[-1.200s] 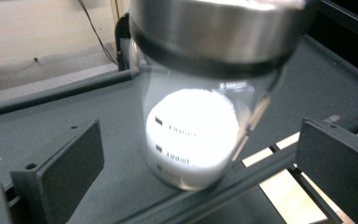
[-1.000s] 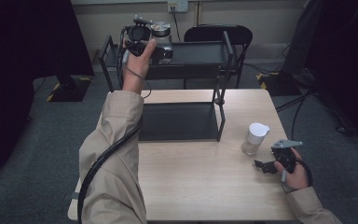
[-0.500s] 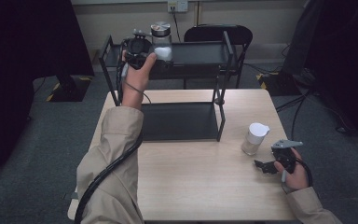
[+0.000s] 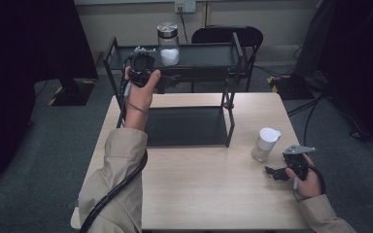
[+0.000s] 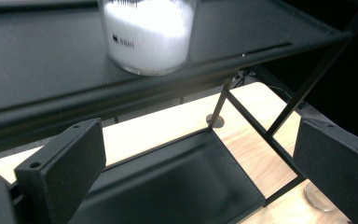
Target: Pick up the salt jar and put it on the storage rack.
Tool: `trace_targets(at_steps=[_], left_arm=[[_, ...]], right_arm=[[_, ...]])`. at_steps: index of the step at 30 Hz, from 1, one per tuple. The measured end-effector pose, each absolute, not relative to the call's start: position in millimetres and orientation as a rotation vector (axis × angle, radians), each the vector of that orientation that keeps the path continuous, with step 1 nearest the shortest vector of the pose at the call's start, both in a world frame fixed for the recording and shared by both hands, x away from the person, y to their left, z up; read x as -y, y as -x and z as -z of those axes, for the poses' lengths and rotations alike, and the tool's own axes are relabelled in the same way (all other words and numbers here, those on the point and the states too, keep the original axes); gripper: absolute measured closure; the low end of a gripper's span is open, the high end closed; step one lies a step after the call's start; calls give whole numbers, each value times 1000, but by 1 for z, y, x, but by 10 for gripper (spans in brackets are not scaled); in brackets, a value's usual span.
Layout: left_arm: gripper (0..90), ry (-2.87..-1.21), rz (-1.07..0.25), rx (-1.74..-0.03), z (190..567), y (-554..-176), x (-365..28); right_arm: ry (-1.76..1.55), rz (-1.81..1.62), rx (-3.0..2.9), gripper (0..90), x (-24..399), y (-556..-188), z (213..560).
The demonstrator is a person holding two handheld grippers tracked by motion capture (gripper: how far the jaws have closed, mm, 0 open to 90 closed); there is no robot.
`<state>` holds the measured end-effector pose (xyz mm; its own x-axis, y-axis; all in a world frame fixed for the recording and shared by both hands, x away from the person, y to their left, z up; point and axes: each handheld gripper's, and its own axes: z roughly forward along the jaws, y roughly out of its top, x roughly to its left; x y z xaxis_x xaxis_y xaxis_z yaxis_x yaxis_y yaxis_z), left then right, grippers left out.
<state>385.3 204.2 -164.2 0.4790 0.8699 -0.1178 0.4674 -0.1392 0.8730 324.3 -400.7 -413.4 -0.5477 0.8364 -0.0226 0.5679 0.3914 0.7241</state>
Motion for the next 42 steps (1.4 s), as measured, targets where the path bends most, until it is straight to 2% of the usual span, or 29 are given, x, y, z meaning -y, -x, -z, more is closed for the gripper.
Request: trace_targets(at_steps=[42], left_arm=[[19,-1787,-413,-1127,265,-382,-214]], right_arm=[[-1221,-955,-2266,0,400,-324,413]])
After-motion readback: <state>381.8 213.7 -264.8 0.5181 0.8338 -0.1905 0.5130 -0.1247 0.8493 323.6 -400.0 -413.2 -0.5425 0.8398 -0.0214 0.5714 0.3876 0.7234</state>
